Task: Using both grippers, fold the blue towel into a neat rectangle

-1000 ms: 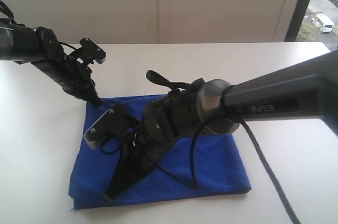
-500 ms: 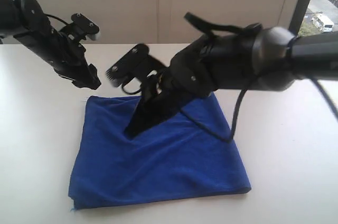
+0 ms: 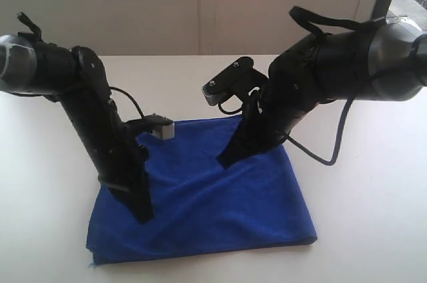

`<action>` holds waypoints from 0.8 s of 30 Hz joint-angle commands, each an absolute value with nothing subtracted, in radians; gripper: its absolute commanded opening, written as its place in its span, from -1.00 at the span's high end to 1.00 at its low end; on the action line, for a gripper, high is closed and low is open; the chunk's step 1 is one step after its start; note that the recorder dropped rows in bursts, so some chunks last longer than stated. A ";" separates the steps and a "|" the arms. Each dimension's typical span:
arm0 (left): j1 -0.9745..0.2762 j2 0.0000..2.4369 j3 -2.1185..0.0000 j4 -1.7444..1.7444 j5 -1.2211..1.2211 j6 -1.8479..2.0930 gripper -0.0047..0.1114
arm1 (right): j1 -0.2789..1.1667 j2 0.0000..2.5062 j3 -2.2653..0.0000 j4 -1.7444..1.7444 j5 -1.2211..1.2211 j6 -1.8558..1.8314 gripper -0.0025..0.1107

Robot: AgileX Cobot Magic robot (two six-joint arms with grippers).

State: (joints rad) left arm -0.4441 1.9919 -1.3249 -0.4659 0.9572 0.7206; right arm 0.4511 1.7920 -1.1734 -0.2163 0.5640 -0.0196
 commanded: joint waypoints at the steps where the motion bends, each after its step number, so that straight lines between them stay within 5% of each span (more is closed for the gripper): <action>1: -0.470 1.937 -1.229 -0.455 0.915 0.692 0.92 | 0.448 1.808 -1.161 -0.211 0.550 -0.016 0.96; 24: -0.471 1.779 -0.868 -0.447 0.701 0.653 0.92 | 0.446 1.967 -1.161 -0.268 0.499 -0.014 0.96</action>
